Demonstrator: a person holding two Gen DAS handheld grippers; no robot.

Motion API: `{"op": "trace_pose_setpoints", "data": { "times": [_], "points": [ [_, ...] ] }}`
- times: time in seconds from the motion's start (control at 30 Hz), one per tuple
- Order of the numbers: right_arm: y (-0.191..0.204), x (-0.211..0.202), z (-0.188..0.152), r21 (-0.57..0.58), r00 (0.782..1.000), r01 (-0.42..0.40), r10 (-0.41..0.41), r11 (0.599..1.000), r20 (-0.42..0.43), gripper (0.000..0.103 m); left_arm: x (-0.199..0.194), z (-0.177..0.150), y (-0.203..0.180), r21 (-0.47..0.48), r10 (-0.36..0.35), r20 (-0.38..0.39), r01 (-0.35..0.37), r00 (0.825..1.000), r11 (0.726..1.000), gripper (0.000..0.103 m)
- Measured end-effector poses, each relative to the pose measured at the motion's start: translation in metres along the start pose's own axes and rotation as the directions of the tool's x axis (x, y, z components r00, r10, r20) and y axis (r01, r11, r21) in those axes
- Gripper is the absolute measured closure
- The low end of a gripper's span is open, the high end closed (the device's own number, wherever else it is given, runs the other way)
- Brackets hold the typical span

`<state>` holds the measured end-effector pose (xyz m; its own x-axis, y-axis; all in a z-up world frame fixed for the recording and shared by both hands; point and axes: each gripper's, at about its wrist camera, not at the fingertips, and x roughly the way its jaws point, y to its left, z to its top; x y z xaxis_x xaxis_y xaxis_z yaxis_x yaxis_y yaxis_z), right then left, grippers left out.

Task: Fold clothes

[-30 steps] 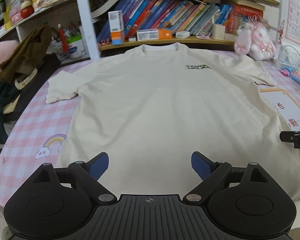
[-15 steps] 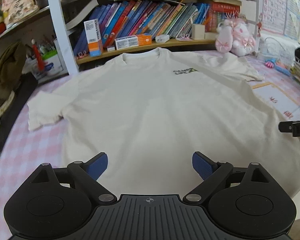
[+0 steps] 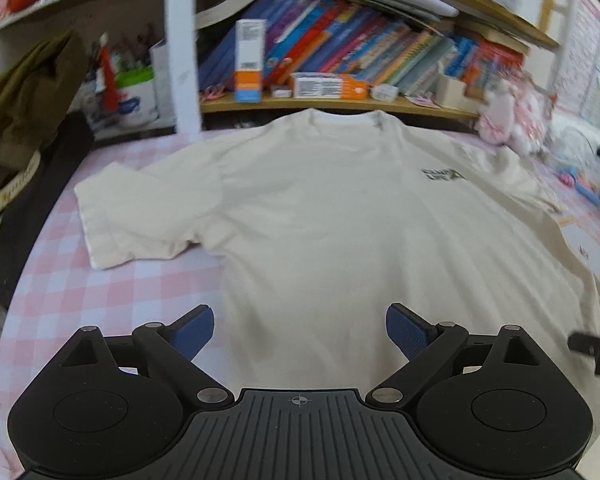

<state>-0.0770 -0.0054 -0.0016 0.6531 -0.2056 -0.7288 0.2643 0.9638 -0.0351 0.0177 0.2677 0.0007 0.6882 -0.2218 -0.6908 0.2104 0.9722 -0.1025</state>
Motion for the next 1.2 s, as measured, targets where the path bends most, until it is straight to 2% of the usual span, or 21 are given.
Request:
{"op": "trace_pose_setpoints", "data": {
  "times": [0.13,0.27,0.37,0.5,0.57,0.67,0.73,0.87,0.93,1.03,1.1,1.2],
  "points": [
    [0.011,-0.004,-0.001,0.013,1.000,-0.001,0.001,1.000,-0.014,0.003,0.005,0.001,0.026,-0.067,-0.005,-0.003,0.005,1.000,0.998,0.008],
    [0.032,-0.004,0.008,-0.052,0.998,-0.063,0.062,0.997,-0.006,0.003,0.010,0.003,0.052,-0.161,-0.003,0.006,0.004,1.000,0.987,0.008],
    [0.056,0.000,0.023,-0.136,0.991,-0.132,0.135,0.982,0.014,0.003,0.016,0.007,0.074,-0.282,-0.042,0.011,0.043,0.999,0.959,0.008],
    [0.102,0.008,0.050,-0.270,0.965,-0.241,0.259,0.932,0.035,0.005,0.025,0.012,0.103,-0.435,-0.091,0.026,0.093,0.996,0.895,0.009],
    [0.128,0.011,0.062,-0.361,0.943,-0.298,0.332,0.884,0.034,0.006,0.030,0.015,0.118,-0.508,-0.114,0.036,0.117,0.993,0.854,0.009],
    [0.170,0.013,0.076,-0.517,0.903,-0.353,0.429,0.780,0.030,0.009,0.037,0.019,0.140,-0.609,-0.148,0.054,0.150,0.988,0.779,0.010],
    [0.197,0.016,0.082,-0.608,0.873,-0.377,0.488,0.699,0.020,0.014,0.040,0.018,0.149,-0.638,-0.155,0.059,0.157,0.986,0.754,0.010],
    [0.242,0.029,0.087,-0.711,0.832,-0.410,0.554,0.572,-0.035,0.028,0.040,0.015,0.166,-0.679,-0.136,0.075,0.150,0.988,0.719,0.010],
    [0.264,0.036,0.089,-0.749,0.811,-0.428,0.581,0.506,-0.071,0.035,0.036,0.012,0.180,-0.717,-0.119,0.097,0.153,0.988,0.680,0.010],
    [0.294,0.043,0.087,-0.798,0.786,-0.435,0.608,0.418,-0.110,0.041,0.032,0.007,0.200,-0.764,-0.096,0.111,0.147,0.989,0.628,0.010],
    [0.317,0.047,0.083,-0.818,0.767,-0.446,0.627,0.364,-0.139,0.042,0.033,0.007,0.207,-0.783,-0.099,0.119,0.155,0.988,0.602,0.010],
    [0.349,0.055,0.077,-0.838,0.748,-0.459,0.637,0.295,-0.185,0.051,0.034,0.006,0.218,-0.809,-0.103,0.133,0.168,0.986,0.563,0.010]
  ]
}}
